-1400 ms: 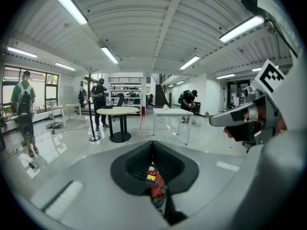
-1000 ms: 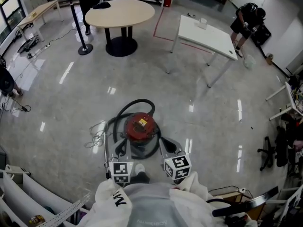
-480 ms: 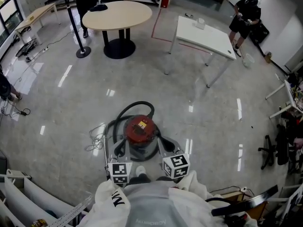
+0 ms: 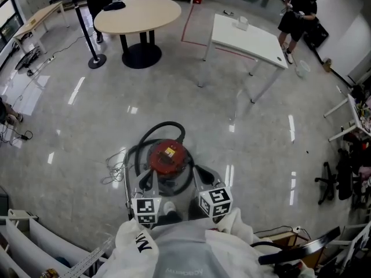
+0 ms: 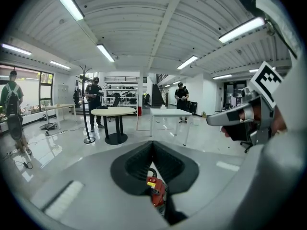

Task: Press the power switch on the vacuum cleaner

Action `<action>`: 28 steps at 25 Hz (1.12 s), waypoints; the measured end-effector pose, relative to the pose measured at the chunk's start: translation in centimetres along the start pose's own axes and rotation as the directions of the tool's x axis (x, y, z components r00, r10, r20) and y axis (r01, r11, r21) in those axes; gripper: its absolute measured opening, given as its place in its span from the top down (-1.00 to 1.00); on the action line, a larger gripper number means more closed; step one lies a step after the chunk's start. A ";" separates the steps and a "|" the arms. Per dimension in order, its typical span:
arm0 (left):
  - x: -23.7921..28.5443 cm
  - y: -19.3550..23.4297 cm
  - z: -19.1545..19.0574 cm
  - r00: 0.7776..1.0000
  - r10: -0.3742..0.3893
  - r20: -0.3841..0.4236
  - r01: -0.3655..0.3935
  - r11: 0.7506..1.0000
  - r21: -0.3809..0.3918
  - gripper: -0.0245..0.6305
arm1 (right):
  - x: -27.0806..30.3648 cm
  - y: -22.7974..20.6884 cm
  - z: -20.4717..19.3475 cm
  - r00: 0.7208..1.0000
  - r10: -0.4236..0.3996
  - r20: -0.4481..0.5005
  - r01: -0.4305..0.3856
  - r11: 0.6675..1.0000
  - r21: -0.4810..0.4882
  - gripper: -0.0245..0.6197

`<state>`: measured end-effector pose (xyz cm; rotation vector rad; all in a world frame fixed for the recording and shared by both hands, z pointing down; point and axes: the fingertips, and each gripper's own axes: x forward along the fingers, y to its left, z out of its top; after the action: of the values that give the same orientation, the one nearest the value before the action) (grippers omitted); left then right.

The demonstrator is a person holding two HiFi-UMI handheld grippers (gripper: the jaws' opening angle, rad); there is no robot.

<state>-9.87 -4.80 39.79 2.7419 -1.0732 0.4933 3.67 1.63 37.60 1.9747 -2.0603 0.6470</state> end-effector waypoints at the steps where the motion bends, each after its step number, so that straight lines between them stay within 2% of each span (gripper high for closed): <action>1: 0.2 0.0 0.0 1.000 0.007 -0.005 -0.007 1.000 -0.001 0.93 | 0.2 -0.2 0.0 1.000 0.007 -0.003 -0.007 1.000 0.001 0.92; 9: 3.2 -0.3 0.5 0.995 0.097 -0.037 -0.098 0.995 -0.026 0.93 | 3.0 -3.6 0.9 0.995 0.093 -0.035 -0.093 0.996 -0.011 0.92; 18: 7.2 -2.0 2.2 0.982 0.180 -0.065 -0.183 0.982 -0.042 0.93 | 6.8 -7.7 2.6 0.976 0.207 -0.074 -0.210 0.977 -0.025 0.92; 28: 8.3 -1.9 2.5 0.947 0.302 -0.112 -0.310 0.949 -0.064 0.93 | 9.4 -9.2 3.6 0.937 0.325 -0.124 -0.333 0.942 -0.045 0.92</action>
<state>-2.22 -9.32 40.41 2.4609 -1.4668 0.6069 12.51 -8.40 40.14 1.5292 -2.3278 0.7253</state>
